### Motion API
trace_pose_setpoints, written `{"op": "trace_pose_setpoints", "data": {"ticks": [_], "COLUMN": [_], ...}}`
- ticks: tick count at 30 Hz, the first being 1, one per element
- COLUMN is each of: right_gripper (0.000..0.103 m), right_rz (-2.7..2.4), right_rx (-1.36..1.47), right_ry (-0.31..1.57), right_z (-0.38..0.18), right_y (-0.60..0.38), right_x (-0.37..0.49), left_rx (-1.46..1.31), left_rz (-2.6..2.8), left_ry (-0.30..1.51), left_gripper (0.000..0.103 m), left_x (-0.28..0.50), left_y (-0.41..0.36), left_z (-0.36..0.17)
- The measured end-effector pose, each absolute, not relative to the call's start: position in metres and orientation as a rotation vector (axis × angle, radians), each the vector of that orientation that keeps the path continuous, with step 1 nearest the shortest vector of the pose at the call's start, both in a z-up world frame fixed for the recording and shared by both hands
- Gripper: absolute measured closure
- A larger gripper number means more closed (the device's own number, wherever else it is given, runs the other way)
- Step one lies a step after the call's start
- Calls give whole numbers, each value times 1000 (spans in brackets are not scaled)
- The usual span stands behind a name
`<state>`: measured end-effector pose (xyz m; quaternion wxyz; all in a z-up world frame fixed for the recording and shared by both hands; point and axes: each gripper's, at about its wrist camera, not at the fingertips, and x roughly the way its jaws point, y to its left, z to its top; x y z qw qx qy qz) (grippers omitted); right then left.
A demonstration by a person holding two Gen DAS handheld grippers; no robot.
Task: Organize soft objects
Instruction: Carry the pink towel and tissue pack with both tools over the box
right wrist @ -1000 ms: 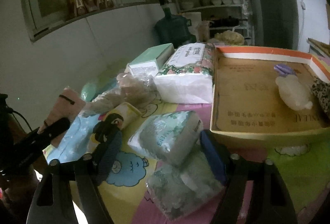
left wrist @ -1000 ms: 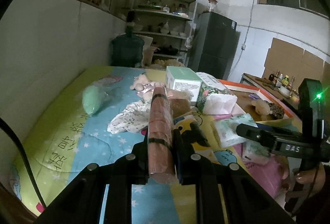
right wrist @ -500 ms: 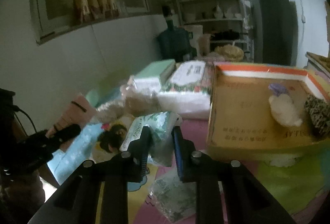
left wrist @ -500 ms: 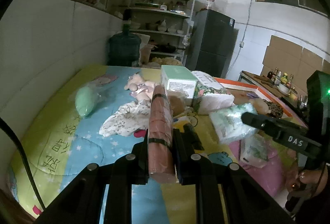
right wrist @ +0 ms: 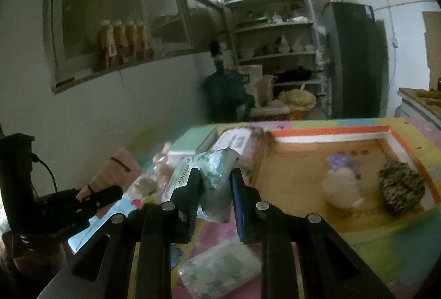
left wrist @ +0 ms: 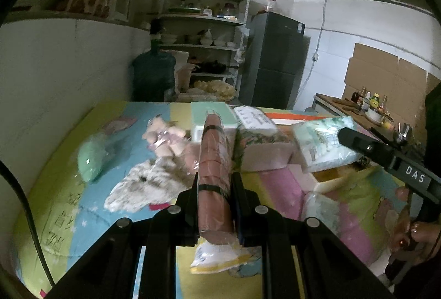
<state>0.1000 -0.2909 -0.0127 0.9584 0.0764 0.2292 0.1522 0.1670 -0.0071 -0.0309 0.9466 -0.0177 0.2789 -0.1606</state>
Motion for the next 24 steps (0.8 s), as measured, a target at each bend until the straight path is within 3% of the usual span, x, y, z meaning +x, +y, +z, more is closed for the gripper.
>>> {"op": "trace_pose_setpoints", "data": {"ticks": [24], "right_gripper": [80], "right_rz": [49], "right_rx": [202], "right_ry": [329], "right_z": [16], "right_y": [-419], "right_x": [76], "left_rx": [0], "left_rz": [-573], "left_ry": [546], "left_gripper": [84], "left_x": [210], "left_y": [-133], "left_z": [7]}}
